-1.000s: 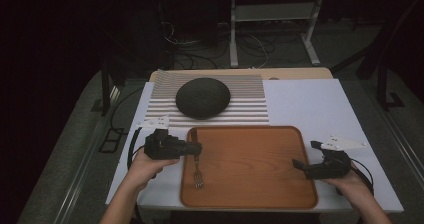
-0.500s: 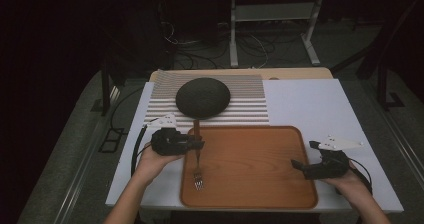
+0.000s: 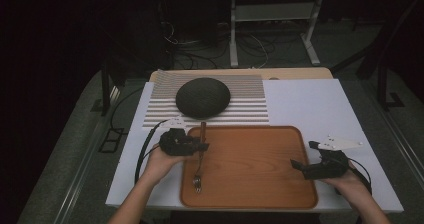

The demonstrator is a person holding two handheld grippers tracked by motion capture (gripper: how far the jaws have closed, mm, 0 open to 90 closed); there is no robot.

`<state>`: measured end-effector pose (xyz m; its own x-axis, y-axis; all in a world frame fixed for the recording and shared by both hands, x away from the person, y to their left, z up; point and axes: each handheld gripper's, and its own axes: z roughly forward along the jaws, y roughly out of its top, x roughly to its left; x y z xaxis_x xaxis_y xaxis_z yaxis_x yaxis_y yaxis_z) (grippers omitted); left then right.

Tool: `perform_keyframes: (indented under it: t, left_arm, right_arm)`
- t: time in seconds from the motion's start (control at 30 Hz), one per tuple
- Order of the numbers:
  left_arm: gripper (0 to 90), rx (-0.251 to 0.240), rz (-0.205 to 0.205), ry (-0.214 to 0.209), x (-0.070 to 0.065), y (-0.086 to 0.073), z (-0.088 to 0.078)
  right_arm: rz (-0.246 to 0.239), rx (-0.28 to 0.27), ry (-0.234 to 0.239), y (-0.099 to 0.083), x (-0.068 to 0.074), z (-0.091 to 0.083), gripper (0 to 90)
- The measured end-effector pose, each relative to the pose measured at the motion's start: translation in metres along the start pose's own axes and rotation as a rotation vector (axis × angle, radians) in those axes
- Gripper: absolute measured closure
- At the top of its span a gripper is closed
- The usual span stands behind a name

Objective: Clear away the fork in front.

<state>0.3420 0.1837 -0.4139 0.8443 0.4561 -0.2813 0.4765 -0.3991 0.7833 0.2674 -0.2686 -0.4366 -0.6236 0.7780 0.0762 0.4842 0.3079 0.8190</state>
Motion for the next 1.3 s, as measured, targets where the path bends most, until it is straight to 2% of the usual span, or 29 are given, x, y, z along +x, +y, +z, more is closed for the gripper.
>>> perform_keyframes:
  t: [0.07,0.17,0.3,0.67,1.03,1.13,1.3]
  left_arm:
    - [64.8,0.017,-0.005,-0.002,0.001,-0.002,0.004]
    - [67.0,0.076,0.004,-0.008,-0.001,-0.006,0.015]
    - [70.5,0.113,0.003,-0.021,-0.003,-0.009,0.022]
    - [69.9,0.172,0.015,-0.015,-0.004,-0.013,0.036]
    - [68.9,0.173,0.018,-0.013,-0.004,-0.014,0.037]
    - [64.6,0.168,0.015,-0.006,-0.004,-0.014,0.037]
    - [64.5,0.158,0.013,-0.002,-0.004,-0.013,0.035]
  right_arm:
    - [-0.001,0.001,-0.002,0.0,0.0,0.0,4.4]
    - [-0.004,0.006,-0.005,0.0,-0.001,0.0,4.7]
    - [-0.004,0.004,-0.007,0.0,-0.001,-0.001,4.7]
    - [-0.009,0.008,-0.009,0.0,-0.001,-0.001,4.9]
    - [-0.01,0.007,-0.011,0.0,-0.001,-0.001,4.9]
    - [-0.009,0.008,-0.011,0.0,-0.001,-0.001,4.9]
    - [-0.009,0.007,-0.011,0.0,-0.001,-0.001,4.9]
